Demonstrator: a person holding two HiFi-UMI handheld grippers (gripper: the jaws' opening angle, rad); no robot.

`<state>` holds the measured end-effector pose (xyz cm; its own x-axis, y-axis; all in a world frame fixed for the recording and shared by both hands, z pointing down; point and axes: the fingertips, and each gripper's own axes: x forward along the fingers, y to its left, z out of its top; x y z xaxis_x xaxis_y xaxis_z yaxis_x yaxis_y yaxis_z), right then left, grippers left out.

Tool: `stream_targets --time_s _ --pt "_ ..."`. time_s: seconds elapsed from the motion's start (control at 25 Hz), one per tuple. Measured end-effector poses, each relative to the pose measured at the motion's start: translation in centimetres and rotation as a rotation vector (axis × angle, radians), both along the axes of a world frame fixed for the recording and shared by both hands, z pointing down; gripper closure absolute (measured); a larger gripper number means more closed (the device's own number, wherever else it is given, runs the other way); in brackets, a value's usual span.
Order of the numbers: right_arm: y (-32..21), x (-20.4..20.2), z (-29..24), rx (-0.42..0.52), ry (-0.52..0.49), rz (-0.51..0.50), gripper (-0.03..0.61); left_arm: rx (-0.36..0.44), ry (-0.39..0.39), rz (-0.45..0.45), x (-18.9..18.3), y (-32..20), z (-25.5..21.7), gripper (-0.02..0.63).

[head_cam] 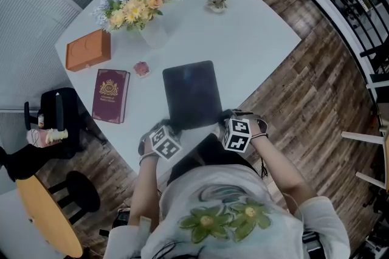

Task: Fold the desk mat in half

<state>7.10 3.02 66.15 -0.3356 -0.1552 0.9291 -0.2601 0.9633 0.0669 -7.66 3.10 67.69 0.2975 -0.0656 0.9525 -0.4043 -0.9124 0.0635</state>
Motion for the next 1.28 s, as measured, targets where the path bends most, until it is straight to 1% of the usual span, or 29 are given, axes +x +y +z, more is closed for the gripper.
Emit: stream_targets --time_s 0.08,0.2,0.36,0.48,0.56,0.72,0.8,1.04,1.28 --pt "-0.2 -0.1 -0.1 -0.004 -0.004 -0.001 0.531 -0.004 -0.010 0.000 -0.1 -0.2 0.0 0.523" --pt "-0.2 -0.2 -0.5 -0.005 -0.021 0.006 0.534 -0.015 -0.021 0.002 -0.1 -0.2 -0.1 0.532" --pt "-0.5 -0.1 -1.6 0.001 -0.079 0.060 0.534 -0.024 -0.013 -0.027 0.0 -0.2 -0.5 0.538" --pt "-0.9 -0.1 -2.5 0.003 -0.122 0.102 0.535 -0.016 -0.003 -0.057 0.0 -0.2 -1.0 0.538" --pt "-1.1 0.0 -3.1 0.006 -0.146 0.129 0.535 -0.008 0.018 -0.083 0.0 -0.3 -1.6 0.540" --pt "-1.6 0.0 -4.0 0.002 -0.192 0.180 0.537 0.003 0.093 -0.166 0.1 -0.9 -3.1 0.543" --pt "-1.9 0.1 -4.4 0.004 -0.210 0.201 0.537 0.007 0.117 -0.194 0.1 -1.1 -3.5 0.547" --pt "-2.6 0.5 -5.3 0.035 -0.236 0.257 0.537 0.046 0.173 -0.252 0.4 -1.7 -4.9 0.552" --pt "-3.4 0.7 -6.5 0.075 -0.282 0.311 0.537 0.117 0.233 -0.303 0.5 -2.9 -6.6 0.565"
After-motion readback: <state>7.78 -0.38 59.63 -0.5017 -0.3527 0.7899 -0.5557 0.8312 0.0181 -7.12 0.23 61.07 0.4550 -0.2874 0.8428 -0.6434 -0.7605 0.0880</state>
